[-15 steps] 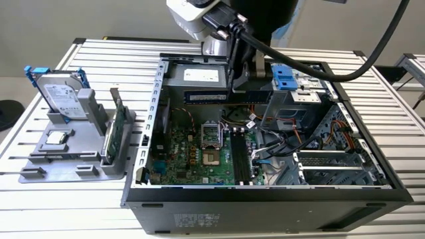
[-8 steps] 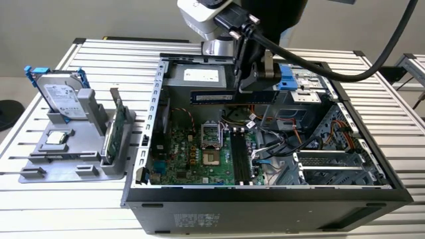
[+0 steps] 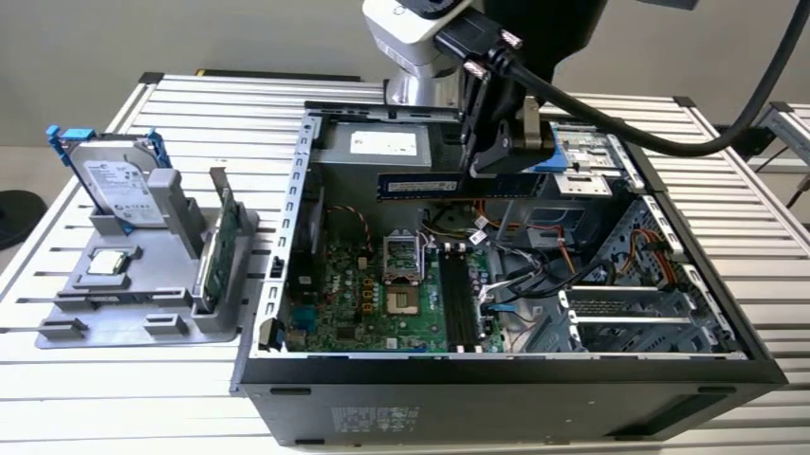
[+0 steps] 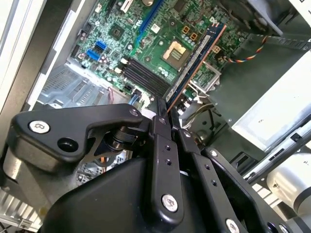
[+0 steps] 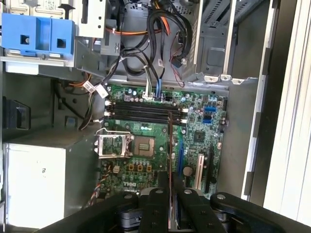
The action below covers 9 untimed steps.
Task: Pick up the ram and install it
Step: 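Pick up the ram and move it above insertion slot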
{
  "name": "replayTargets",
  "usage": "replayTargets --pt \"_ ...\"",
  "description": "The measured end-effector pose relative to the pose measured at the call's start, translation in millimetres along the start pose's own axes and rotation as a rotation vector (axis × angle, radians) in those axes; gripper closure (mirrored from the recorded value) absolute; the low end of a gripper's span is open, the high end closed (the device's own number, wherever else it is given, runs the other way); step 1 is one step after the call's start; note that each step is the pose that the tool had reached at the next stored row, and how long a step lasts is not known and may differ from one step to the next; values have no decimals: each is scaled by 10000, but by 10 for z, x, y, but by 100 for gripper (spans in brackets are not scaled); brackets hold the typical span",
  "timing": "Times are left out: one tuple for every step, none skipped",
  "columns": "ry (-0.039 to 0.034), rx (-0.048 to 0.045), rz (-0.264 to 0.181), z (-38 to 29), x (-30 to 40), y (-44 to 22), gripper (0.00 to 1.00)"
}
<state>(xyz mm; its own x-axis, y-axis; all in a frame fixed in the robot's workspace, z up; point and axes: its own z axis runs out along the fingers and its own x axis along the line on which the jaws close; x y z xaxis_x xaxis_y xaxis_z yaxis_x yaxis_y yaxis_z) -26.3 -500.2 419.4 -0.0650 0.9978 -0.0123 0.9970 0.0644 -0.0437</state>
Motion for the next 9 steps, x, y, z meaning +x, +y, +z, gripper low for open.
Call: replayTargets --pt "0 0 0 0 -1 11 100" --pt "0 0 0 -1 -1 22 100" --pt "1 0 0 0 -2 32 100" --pt "0 0 0 0 -2 41 100" --pt "1 0 0 0 -3 51 100" --pt "-1 0 0 -1 -4 61 100" --pt "0 0 0 -1 -4 71 100" --pt "-1 1 0 -1 -5 80 100" --pt "1 0 0 0 -5 88 100"
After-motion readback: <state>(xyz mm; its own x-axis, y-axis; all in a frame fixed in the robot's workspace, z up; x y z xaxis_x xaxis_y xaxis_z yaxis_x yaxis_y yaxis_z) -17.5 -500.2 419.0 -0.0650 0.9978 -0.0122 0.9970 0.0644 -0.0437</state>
